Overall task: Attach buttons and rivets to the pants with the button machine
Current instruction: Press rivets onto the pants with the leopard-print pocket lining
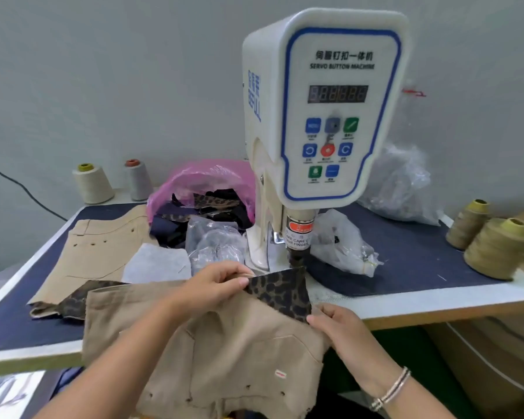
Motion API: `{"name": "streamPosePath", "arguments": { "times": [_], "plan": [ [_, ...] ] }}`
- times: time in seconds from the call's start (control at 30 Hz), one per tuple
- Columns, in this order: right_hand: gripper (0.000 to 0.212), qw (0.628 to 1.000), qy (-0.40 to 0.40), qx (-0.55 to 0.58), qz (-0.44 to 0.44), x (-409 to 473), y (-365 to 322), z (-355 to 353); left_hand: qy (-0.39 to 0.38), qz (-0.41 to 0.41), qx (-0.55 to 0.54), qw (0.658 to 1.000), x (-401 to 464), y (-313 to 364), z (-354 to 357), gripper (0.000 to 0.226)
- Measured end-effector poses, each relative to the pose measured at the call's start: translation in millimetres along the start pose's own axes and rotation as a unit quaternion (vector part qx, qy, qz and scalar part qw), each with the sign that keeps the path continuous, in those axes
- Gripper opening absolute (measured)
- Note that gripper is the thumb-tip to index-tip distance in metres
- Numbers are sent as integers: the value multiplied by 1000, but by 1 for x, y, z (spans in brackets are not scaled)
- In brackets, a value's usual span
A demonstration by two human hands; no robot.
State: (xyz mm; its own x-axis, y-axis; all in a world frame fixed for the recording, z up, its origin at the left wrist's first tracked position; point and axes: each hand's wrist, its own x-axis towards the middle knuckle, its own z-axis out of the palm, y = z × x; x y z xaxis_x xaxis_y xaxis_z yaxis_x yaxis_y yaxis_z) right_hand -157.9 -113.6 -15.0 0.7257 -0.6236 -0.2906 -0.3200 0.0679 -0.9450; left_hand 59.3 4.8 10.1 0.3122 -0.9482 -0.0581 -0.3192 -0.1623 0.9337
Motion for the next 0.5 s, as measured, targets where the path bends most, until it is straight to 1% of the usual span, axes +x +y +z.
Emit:
{"name": "streamPosePath", "arguments": {
  "times": [0.1,0.2,0.27,0.33,0.37,0.4,0.47,0.5],
  "plan": [
    [21,998,2,57,4,15,-14,-17,50,7,-36,998,8,-7,11,17],
    [16,991,-32,128,28,31,-24,-24,80,-1,-123,989,10,-17,14,11],
    [12,986,-54,149,58,37,-24,-22,82,7,-148,986,9,-26,12,12],
    [8,984,-68,150,68,37,-23,-19,45,17,-142,989,9,-33,8,13],
    [14,984,-74,148,66,37,-20,-19,15,18,-146,989,9,-35,6,13],
    [25,983,-83,149,68,38,-16,-20,-14,16,-158,987,9,-36,4,15],
    [45,974,-110,171,98,36,-8,-20,-58,3,-171,984,11,-36,0,19],
    [47,967,-124,187,117,34,-4,-19,-72,-4,-173,982,12,-36,-1,19]
  ]
}}
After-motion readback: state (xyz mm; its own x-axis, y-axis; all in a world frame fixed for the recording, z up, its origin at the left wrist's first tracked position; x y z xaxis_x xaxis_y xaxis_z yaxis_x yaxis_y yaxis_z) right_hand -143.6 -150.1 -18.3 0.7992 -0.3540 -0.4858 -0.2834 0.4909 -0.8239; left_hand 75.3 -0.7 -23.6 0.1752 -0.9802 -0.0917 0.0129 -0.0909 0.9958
